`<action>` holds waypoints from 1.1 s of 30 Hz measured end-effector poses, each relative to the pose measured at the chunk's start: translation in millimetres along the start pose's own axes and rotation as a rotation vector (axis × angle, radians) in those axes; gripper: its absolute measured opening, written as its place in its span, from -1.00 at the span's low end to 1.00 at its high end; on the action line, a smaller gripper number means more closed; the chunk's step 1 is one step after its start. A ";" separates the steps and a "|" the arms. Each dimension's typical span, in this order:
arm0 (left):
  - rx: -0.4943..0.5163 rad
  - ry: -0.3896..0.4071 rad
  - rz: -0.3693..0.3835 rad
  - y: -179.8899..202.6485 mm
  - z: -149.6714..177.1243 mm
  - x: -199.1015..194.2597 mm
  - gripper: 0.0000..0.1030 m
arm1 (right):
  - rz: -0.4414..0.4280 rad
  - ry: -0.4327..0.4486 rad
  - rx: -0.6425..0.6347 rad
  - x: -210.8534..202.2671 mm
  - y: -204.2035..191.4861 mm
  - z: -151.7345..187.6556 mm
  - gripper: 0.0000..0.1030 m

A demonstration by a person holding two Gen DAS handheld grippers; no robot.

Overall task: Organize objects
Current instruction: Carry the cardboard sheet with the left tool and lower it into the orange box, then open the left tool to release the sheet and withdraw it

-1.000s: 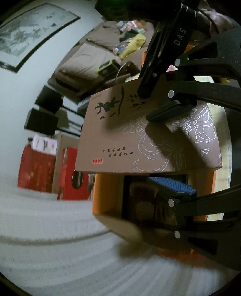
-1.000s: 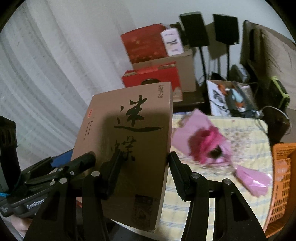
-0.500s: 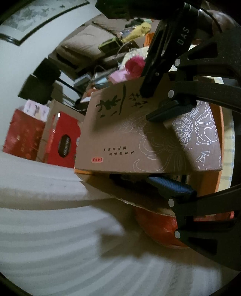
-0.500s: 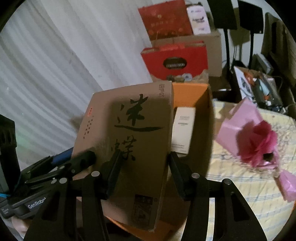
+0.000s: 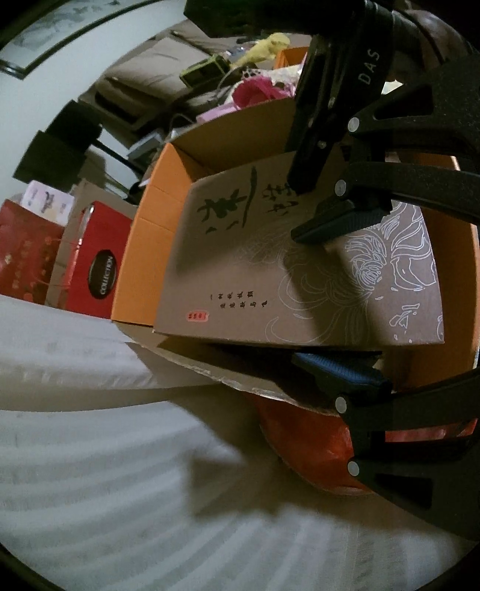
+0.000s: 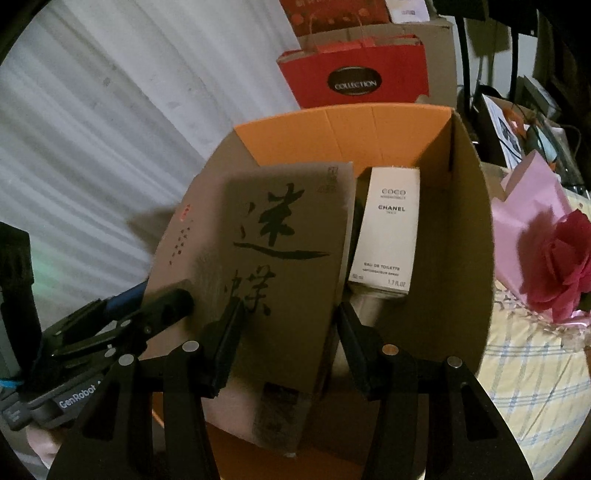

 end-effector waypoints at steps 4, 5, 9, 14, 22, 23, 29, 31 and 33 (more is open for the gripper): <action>-0.001 -0.028 -0.007 -4.6 0.6 10.4 0.08 | 0.014 -0.023 0.001 9.6 1.9 2.0 0.03; 0.001 -0.032 -0.011 -5.0 0.9 12.1 0.08 | 0.014 -0.030 0.000 12.2 2.1 2.5 0.03; 0.015 -0.056 -0.036 -8.9 1.4 19.9 0.08 | 0.014 -0.058 -0.009 20.1 0.5 4.9 0.01; 0.030 -0.068 -0.065 -7.6 4.7 25.1 0.04 | 0.011 -0.095 -0.009 26.5 2.4 8.9 -0.09; 0.027 -0.069 -0.066 1.4 -1.4 33.5 0.00 | 0.022 -0.095 -0.021 25.9 2.3 2.8 -0.13; 0.024 -0.074 -0.066 4.0 -2.9 35.1 -0.10 | 0.030 -0.093 -0.024 26.2 0.5 1.1 -0.13; 0.020 -0.024 -0.029 16.2 -3.4 12.9 0.16 | 0.001 -0.062 -0.016 5.6 4.0 -3.6 -0.20; 0.011 0.002 -0.013 20.6 -1.7 1.9 0.27 | -0.004 -0.036 -0.024 -9.5 7.8 -4.4 -0.20; 0.003 0.012 0.016 25.0 0.5 -5.5 0.36 | 0.001 -0.004 -0.040 -26.7 10.2 -3.2 -0.20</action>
Point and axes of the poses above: each gripper's, at about its wrist camera, not at the fingertips, and x roughly the way its jaws point, y to its right, z to its underside, the point moved 2 cm from there along x, roughly the way its jaws point, and after that the axes turned 4 degrees about y, right-handed, at the moved point
